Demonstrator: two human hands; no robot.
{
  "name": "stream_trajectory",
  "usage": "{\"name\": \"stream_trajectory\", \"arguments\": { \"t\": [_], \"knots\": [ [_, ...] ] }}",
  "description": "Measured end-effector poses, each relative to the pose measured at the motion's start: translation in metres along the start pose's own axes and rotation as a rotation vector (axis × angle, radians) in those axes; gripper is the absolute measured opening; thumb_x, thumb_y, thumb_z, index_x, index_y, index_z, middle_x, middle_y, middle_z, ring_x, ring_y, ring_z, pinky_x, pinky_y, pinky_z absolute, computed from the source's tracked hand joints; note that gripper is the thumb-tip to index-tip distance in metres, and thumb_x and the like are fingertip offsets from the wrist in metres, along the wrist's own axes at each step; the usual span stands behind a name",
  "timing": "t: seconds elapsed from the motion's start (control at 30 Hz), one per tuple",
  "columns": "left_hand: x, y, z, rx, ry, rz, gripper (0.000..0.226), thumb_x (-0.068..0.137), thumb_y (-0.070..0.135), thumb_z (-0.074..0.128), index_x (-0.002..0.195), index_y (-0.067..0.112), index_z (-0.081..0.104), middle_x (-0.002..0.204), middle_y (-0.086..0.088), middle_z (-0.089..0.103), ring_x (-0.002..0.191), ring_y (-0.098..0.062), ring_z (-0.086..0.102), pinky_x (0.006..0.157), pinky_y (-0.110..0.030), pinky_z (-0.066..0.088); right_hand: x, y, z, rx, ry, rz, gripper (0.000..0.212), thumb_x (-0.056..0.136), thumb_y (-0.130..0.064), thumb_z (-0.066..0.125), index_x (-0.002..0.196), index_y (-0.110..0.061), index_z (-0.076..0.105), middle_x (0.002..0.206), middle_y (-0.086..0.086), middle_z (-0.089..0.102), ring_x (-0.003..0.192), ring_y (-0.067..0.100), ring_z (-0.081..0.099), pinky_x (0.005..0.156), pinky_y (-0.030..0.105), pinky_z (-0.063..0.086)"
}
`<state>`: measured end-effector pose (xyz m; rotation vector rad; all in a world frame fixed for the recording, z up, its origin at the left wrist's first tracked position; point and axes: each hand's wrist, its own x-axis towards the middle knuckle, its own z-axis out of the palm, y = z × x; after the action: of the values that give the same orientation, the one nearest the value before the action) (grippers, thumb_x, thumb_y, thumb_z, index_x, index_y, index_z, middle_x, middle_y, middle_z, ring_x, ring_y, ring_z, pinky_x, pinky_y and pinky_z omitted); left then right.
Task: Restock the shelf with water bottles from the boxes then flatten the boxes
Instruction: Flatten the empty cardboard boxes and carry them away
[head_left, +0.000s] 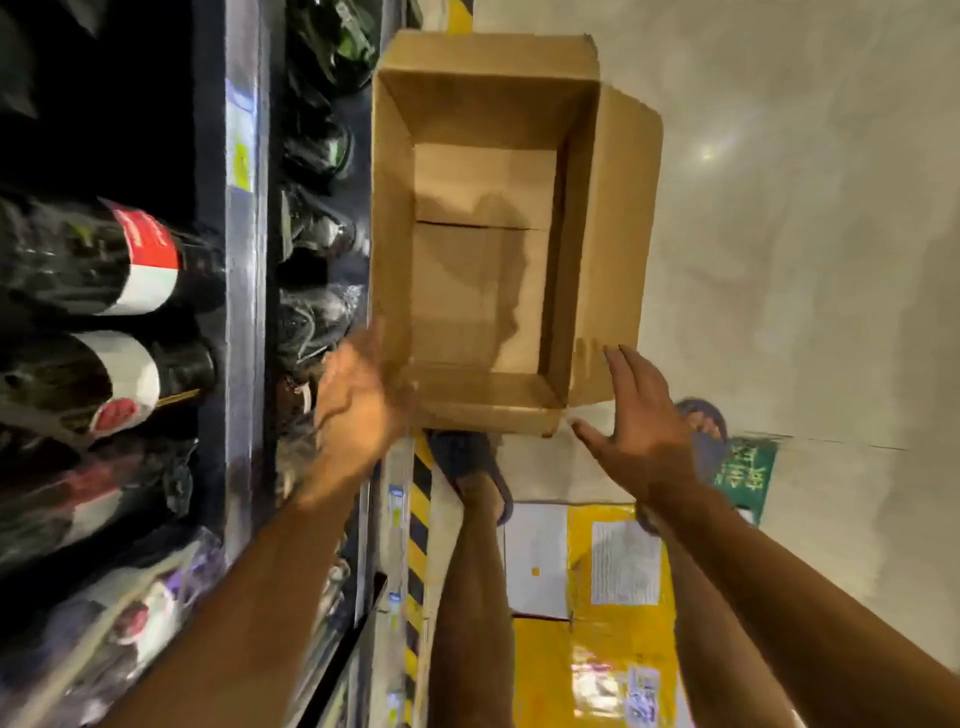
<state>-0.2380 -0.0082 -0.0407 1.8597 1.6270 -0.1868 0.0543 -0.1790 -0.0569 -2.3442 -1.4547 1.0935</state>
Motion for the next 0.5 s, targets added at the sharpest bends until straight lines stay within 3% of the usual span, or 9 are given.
{"name": "stream_trajectory", "arguments": {
  "t": [0.1,0.17,0.23,0.3,0.33,0.4,0.5],
  "knots": [
    [0.046,-0.046,0.05,-0.011,0.003,-0.082,0.075,0.083,0.057,0.06,0.15,0.028,0.04,0.135,-0.007,0.057,0.124,-0.033,0.056,0.103,-0.052,0.05,0.048,0.021,0.054,0.046,0.028,-0.02,0.1,0.085,-0.04,0.083,0.159,0.001,0.028,0.162,0.025,0.031,0.149,0.042,0.031,0.121,0.052,0.034],
    [0.067,-0.069,0.076,-0.03,0.03,-0.205,0.094,0.08,0.041,0.066,0.161,0.022,0.023,0.152,-0.013,0.047,0.137,-0.036,0.047,0.113,-0.052,0.042,0.071,0.032,0.082,0.089,0.019,0.023,0.11,0.083,-0.036,0.085,0.161,0.001,0.018,0.165,0.027,0.023,0.152,0.044,0.024,0.122,0.055,0.03],
    [0.079,-0.086,0.094,-0.069,0.05,-0.301,0.097,0.082,0.029,0.073,0.163,0.035,0.019,0.153,-0.01,0.05,0.133,-0.035,0.054,0.109,-0.051,0.045,0.089,0.039,0.101,0.183,0.013,0.031,0.111,0.084,-0.031,0.084,0.163,-0.005,0.011,0.167,0.023,0.018,0.154,0.042,0.022,0.124,0.054,0.029],
    [0.083,-0.093,0.106,-0.118,0.117,-0.257,0.092,0.088,0.027,0.076,0.158,0.049,0.021,0.146,-0.005,0.058,0.126,-0.033,0.06,0.105,-0.049,0.048,0.098,0.038,0.109,0.331,0.06,-0.014,0.097,0.092,-0.026,0.076,0.163,-0.019,0.011,0.164,0.01,0.027,0.147,0.033,0.036,0.119,0.047,0.04],
    [0.081,-0.096,0.112,-0.132,0.157,-0.212,0.088,0.091,0.026,0.076,0.158,0.048,0.024,0.145,-0.004,0.059,0.125,-0.032,0.06,0.104,-0.047,0.049,0.099,0.037,0.111,0.388,0.085,-0.025,0.089,0.097,-0.028,0.07,0.162,-0.027,0.009,0.162,0.004,0.031,0.142,0.028,0.043,0.115,0.041,0.044],
    [0.073,-0.093,0.116,-0.124,0.223,-0.113,0.077,0.095,0.029,0.072,0.16,0.035,0.031,0.14,-0.009,0.062,0.121,-0.031,0.062,0.099,-0.042,0.05,0.099,0.036,0.11,0.424,0.107,-0.036,0.083,0.101,-0.03,0.06,0.163,-0.028,0.005,0.162,0.001,0.033,0.138,0.027,0.049,0.109,0.038,0.05],
    [0.066,-0.085,0.122,-0.095,0.274,0.073,0.059,0.1,0.027,0.051,0.156,0.011,0.041,0.125,-0.018,0.067,0.103,-0.036,0.067,0.087,-0.04,0.053,0.094,0.047,0.095,0.378,0.116,0.037,0.091,0.097,-0.013,0.062,0.166,-0.019,0.003,0.166,0.003,0.029,0.145,0.029,0.042,0.115,0.042,0.044]
  ]
}}
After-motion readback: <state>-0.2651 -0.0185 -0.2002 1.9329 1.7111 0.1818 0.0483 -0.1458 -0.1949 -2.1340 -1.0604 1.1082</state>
